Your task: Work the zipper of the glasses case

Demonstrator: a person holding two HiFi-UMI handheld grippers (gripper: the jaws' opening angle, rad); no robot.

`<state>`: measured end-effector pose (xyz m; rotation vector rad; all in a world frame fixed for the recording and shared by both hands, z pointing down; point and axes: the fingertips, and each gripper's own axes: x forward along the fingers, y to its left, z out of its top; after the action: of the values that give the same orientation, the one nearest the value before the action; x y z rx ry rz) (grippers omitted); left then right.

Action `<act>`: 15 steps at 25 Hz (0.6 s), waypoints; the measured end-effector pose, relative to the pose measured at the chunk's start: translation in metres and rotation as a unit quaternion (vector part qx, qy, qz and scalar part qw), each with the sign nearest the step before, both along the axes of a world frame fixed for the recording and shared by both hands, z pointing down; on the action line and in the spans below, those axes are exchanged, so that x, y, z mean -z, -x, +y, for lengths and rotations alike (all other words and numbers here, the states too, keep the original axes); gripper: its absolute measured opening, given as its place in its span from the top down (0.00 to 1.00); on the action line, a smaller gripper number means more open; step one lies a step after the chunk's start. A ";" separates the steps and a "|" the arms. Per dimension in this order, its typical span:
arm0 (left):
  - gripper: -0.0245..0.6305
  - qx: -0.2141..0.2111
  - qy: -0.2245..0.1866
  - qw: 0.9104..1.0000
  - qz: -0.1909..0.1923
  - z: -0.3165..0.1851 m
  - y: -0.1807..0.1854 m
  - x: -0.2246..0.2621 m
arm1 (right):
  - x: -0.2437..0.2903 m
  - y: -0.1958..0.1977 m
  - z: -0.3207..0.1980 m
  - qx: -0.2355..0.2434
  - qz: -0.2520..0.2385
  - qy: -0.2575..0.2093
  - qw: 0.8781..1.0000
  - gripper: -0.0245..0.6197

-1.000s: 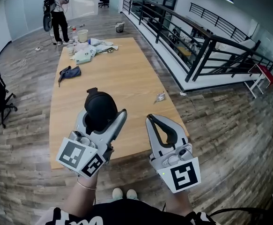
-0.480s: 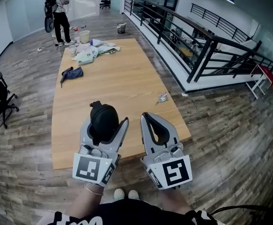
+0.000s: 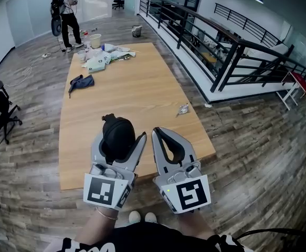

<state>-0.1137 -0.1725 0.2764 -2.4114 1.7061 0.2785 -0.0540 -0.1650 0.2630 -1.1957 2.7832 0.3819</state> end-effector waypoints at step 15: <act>0.48 0.008 -0.003 1.000 -0.003 -0.002 -0.004 0.006 | -0.007 -0.001 -0.002 0.006 0.023 0.011 1.000 0.95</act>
<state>-0.1097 -0.1740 0.2709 -2.3904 1.7181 0.2744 -0.0530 -0.1675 0.2704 -1.1906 2.8398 0.3828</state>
